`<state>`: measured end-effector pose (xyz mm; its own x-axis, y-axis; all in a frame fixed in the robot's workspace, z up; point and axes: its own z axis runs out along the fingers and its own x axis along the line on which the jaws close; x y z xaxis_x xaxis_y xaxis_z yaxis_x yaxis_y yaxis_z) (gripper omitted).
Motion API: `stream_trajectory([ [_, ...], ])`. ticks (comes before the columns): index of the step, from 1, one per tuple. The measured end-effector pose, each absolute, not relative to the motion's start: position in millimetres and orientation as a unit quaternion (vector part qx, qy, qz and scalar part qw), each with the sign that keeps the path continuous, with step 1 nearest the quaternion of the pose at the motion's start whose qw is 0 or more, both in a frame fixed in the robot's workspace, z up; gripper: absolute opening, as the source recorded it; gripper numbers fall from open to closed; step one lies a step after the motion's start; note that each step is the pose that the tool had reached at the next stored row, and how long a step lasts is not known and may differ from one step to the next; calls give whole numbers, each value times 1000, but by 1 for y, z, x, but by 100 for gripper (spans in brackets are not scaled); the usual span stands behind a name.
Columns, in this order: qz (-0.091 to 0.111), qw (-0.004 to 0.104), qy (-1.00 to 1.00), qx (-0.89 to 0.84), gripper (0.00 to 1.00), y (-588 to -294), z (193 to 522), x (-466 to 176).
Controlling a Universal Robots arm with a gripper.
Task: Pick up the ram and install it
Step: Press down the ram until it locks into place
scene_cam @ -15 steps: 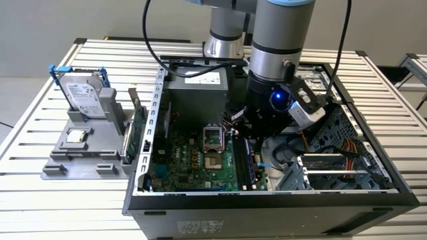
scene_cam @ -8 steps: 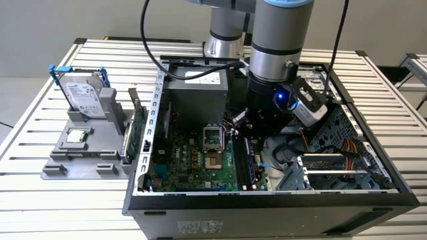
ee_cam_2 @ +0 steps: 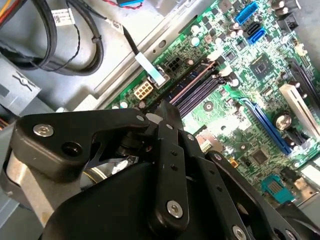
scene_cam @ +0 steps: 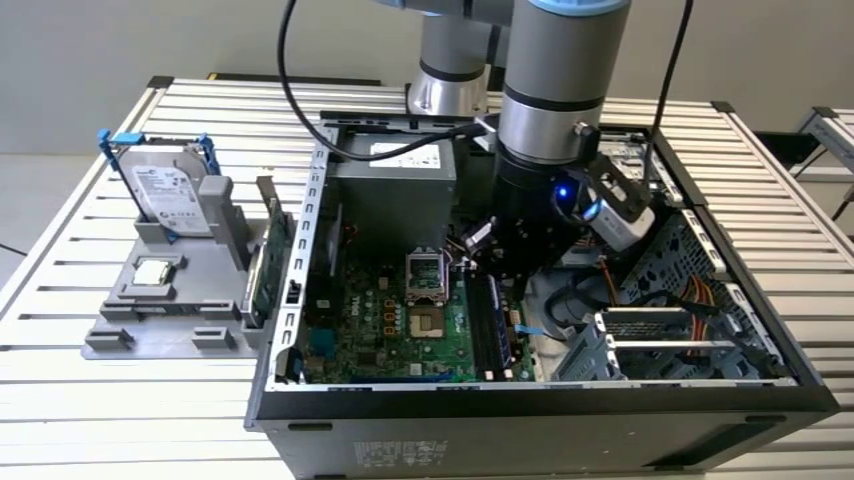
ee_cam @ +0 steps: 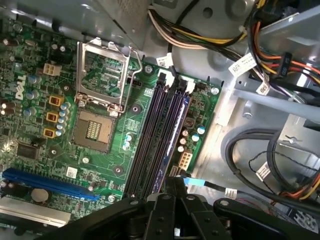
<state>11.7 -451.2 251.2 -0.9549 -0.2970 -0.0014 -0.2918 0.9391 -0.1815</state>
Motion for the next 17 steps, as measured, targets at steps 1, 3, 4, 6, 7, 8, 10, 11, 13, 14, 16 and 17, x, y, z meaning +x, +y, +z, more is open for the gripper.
stream_trajectory([
  [1,-89,13,984,-154,0,-451,251,12],
  [3,-87,12,983,-162,0,-451,251,12],
  [4,-86,12,982,-167,0,-451,251,12],
  [6,-84,14,980,-180,0,-451,251,12],
  [7,-83,14,979,-188,0,-451,251,12],
  [8,-82,15,977,-196,0,-451,250,12],
  [10,-79,17,974,-212,0,-451,250,12],
  [11,-78,18,972,-220,0,-451,250,12],
  [13,-76,19,969,-233,0,-451,250,12],
  [14,-75,19,968,-238,0,-451,249,12],
  [16,-74,20,966,-249,0,-451,249,12],
  [17,-73,20,964,-254,0,-451,249,12],
])
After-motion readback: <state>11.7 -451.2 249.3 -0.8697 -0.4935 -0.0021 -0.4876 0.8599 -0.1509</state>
